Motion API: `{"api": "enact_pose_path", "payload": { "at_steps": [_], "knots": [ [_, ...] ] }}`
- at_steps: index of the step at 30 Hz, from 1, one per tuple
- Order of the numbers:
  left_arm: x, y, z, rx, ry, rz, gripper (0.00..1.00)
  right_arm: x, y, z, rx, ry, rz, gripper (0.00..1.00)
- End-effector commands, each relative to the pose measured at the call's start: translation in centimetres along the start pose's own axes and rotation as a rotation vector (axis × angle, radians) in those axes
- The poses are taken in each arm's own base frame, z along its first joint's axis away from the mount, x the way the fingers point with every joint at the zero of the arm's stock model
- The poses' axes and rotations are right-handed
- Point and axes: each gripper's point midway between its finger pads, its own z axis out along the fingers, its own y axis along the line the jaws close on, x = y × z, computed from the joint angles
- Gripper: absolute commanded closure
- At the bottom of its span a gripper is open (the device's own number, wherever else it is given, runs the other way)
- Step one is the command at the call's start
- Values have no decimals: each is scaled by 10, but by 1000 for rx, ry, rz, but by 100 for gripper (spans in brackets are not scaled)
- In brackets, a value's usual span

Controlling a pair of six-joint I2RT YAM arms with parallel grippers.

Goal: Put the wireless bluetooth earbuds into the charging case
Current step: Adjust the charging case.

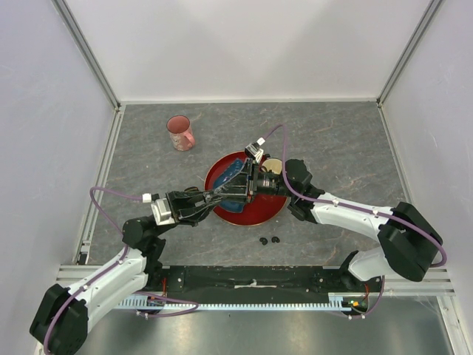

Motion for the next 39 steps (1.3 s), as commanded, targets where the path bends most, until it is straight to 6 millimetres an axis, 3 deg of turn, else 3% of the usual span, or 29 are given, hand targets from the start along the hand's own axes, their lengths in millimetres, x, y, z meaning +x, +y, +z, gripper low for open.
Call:
{"api": "enact_pose_path", "payload": {
  "at_steps": [1, 8, 17, 20, 22, 25, 31, 39],
  "knots": [
    [0, 10, 4, -36, 6, -2, 69, 9, 31, -2, -117, 42, -37, 100],
    [2, 10, 4, -39, 14, -15, 62, 9, 33, -2, -124, 40, -41, 100],
    [4, 12, 4, -50, 21, -29, 61, 8, 30, -2, -118, 36, -38, 100],
    [3, 12, 4, -51, 18, -27, 64, 8, 30, -2, -119, 36, -37, 100],
    [2, 12, 4, -53, 14, -19, 73, 8, 30, -2, -117, 36, -37, 100],
    [-1, 13, 4, -59, 3, -14, 74, 8, 27, -2, -112, 35, -33, 100],
    [-6, 12, 5, -54, -14, -18, 63, 7, 22, -1, -98, 29, -27, 100],
    [-4, 11, 6, -49, -14, -31, 62, 7, 24, -1, -106, 27, -32, 100]
  ]
}}
